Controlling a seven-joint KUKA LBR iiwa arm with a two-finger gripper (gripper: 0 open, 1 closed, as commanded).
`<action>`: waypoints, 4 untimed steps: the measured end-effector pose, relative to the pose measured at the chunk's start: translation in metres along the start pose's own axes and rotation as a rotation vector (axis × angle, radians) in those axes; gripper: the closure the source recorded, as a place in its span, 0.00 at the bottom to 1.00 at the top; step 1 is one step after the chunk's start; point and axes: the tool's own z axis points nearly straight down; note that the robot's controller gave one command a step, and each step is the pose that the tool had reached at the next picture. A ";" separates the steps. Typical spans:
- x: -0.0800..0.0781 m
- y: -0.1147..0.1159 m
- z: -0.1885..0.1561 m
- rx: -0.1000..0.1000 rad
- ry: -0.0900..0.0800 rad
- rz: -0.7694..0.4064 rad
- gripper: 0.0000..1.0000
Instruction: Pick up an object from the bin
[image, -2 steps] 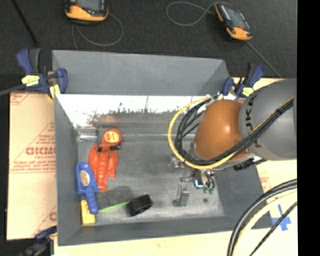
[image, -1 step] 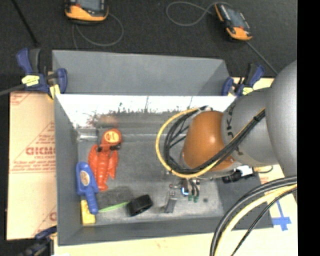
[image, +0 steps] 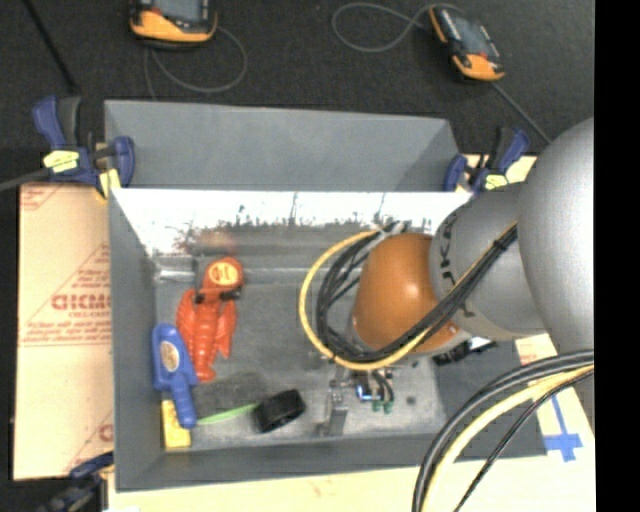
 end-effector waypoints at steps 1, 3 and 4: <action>0.005 0.009 0.001 0.000 -0.002 -0.115 0.00; 0.008 0.053 0.004 0.000 -0.005 -0.106 0.00; 0.024 0.067 0.003 -0.002 -0.007 -0.057 1.00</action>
Offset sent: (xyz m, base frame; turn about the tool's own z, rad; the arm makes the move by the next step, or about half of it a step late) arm -0.0144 0.0401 -0.0046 -0.0441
